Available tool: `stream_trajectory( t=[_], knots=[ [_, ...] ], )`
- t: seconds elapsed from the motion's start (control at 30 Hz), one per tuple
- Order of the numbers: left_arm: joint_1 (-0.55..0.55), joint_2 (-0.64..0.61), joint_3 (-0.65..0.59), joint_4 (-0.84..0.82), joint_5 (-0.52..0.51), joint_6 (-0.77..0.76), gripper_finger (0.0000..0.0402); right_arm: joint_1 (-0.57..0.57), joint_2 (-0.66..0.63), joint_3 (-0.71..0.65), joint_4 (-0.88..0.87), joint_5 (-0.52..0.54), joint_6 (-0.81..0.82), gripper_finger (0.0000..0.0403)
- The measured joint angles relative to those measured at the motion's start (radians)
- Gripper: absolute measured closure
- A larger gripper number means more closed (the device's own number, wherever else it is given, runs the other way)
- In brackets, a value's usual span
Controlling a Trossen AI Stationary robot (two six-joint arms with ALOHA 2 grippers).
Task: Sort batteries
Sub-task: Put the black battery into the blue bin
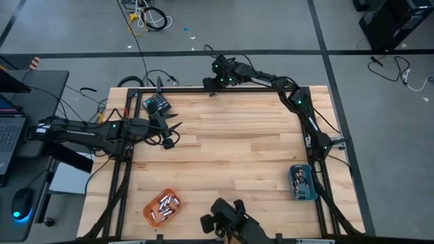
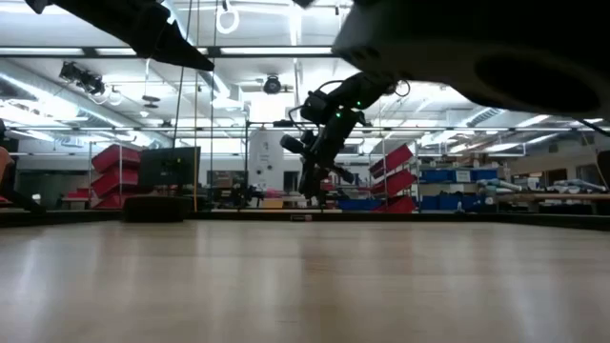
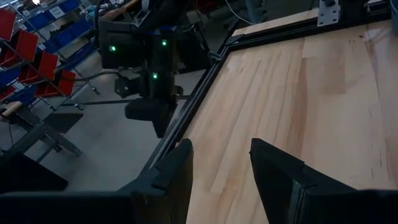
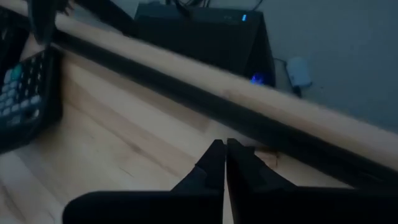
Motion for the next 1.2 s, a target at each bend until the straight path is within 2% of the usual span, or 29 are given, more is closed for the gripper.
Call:
stream_trajectory(
  t=[0.13,0.37,0.57,0.73,1.0,1.13,1.2],
  knots=[
    [0.0,0.0,0.0,-0.001,0.0,-0.005,0.0243,-0.002,-0.001,-0.019,0.009,0.024,0.018,0.0399],
    [0.0,0.0,0.0,-0.002,0.0,-0.007,0.0243,-0.028,-0.001,-0.122,0.034,0.001,0.056,0.0402],
    [0.0,0.0,0.0,-0.002,0.0,-0.008,0.0243,-0.036,0.015,-0.192,0.236,-0.088,0.085,0.0398],
    [0.0,0.0,0.0,-0.002,0.001,-0.011,0.0243,-0.026,0.064,-0.115,0.188,-0.2,0.057,0.0402],
    [0.0,0.0,0.0,-0.047,0.001,-0.029,0.0243,-0.022,0.069,0.02,0.076,-0.283,-0.029,0.0402],
    [0.004,0.0,0.0,-0.074,0.002,-0.087,0.0243,-0.006,0.013,0.092,-0.054,-0.279,-0.103,0.0402],
    [0.026,0.005,0.0,-0.03,0.015,-0.125,0.0244,0.009,-0.031,0.123,-0.142,-0.251,-0.149,0.04]
  ],
)
